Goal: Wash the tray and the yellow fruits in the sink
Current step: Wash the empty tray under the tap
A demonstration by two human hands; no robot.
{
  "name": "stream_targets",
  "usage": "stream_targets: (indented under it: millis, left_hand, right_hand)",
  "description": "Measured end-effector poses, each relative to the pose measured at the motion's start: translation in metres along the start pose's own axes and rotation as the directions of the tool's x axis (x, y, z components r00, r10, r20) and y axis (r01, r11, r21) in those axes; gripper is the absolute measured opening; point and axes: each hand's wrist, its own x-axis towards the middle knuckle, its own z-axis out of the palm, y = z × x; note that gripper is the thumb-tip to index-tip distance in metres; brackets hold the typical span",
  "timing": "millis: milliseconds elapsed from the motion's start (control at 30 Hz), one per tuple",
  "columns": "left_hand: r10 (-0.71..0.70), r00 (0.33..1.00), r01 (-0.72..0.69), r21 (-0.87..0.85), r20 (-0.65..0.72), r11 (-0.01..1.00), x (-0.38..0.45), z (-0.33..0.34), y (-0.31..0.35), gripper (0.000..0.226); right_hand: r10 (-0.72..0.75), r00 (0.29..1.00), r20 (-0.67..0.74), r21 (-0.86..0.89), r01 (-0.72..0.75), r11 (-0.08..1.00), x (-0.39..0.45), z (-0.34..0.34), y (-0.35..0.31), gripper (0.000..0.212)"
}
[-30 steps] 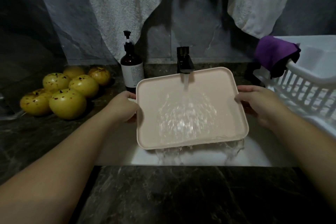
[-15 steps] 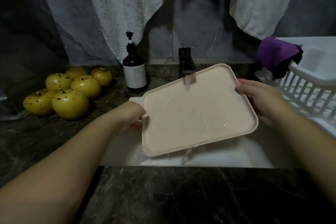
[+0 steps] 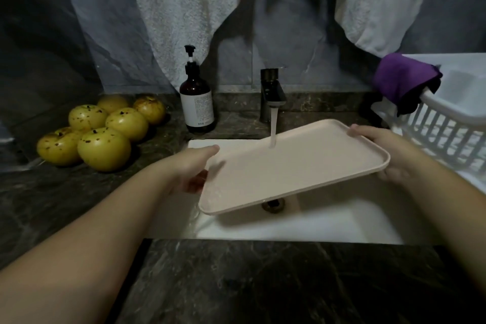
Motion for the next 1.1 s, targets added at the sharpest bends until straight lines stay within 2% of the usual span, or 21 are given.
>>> stream_targets:
  millis: [100,200,300,400,467,567,633,667,767,800,833,867,900,933,1000,1100]
  left_hand:
    - [0.008,0.999,-0.011,-0.049,-0.045,0.999,0.0,-0.002,0.003,0.041]
    - [0.027,0.995,-0.035,-0.074,-0.101,0.997,0.001,-0.004,0.003,0.022]
    - [0.032,0.991,-0.049,-0.126,-0.129,0.991,0.003,-0.006,0.002,0.014]
    - [0.049,0.99,-0.075,-0.194,-0.134,0.978,-0.002,-0.004,0.004,0.013]
    - [0.037,0.993,-0.064,-0.238,-0.114,0.969,-0.003,-0.002,0.005,0.014]
    - [-0.008,0.997,-0.013,-0.266,-0.077,0.964,-0.008,-0.002,0.002,0.019]
    - [0.005,0.995,-0.034,-0.293,-0.102,0.956,-0.01,0.0,0.004,0.016]
    - [0.017,0.992,-0.055,-0.303,-0.125,0.951,-0.011,0.001,0.007,0.016]
    - [0.064,0.977,-0.124,-0.298,-0.202,0.946,-0.01,0.005,0.013,0.029]
    - [0.074,0.975,-0.136,-0.296,-0.211,0.945,-0.01,0.008,0.014,0.032]
    - [0.094,0.971,-0.155,-0.285,-0.218,0.946,-0.01,0.01,0.014,0.033]
    - [0.121,0.966,-0.181,-0.264,-0.228,0.948,-0.01,0.013,0.013,0.033]
    - [0.15,0.958,-0.21,-0.242,-0.243,0.947,-0.01,0.014,0.012,0.032]
    - [0.176,0.951,-0.236,-0.224,-0.256,0.946,-0.01,0.015,0.011,0.032]
    - [0.216,0.938,-0.273,-0.192,-0.272,0.943,-0.008,0.016,0.01,0.033]
    - [0.227,0.933,-0.282,-0.175,-0.28,0.943,-0.002,0.014,0.006,0.035]
  right_hand:
    - [0.047,0.997,-0.065,-0.111,-0.054,0.992,0.005,-0.003,0.007,0.011]
    - [-0.003,0.992,-0.124,-0.258,-0.03,0.966,0.011,-0.007,0.014,0.02]
    - [-0.033,0.99,-0.139,-0.372,-0.021,0.928,0.014,-0.008,0.018,0.024]
    - [-0.065,0.981,-0.182,-0.437,-0.021,0.899,0.015,-0.008,0.021,0.01]
    - [-0.075,0.978,-0.195,-0.473,-0.027,0.881,0.016,-0.006,0.022,0.012]
    - [-0.011,0.984,-0.18,-0.517,-0.085,0.852,0.012,-0.001,0.021,0.033]
    - [-0.007,0.986,-0.166,-0.597,-0.095,0.796,0.007,0.005,0.018,0.042]
    - [-0.054,0.983,-0.174,-0.66,-0.075,0.748,0.003,0.01,0.016,0.043]
    - [-0.386,0.916,-0.11,-0.822,0.134,0.554,0.0,0.032,0.011,0.038]
    - [-0.442,0.894,-0.07,-0.809,0.208,0.549,0.002,0.045,0.012,0.033]
    - [-0.438,0.897,-0.056,-0.742,0.256,0.62,0.005,0.062,0.012,0.028]
    - [-0.362,0.93,-0.07,-0.597,0.251,0.762,0.009,0.08,0.013,0.023]
    - [-0.229,0.971,-0.072,-0.383,0.185,0.905,0.014,0.098,0.014,0.019]
    - [-0.097,0.994,-0.06,-0.163,0.086,0.983,0.018,0.115,0.014,0.017]
    - [0.099,0.994,-0.036,0.15,-0.093,0.984,0.028,0.137,0.014,0.019]
    - [0.219,0.975,0.034,0.414,-0.213,0.885,0.047,0.157,0.014,0.024]
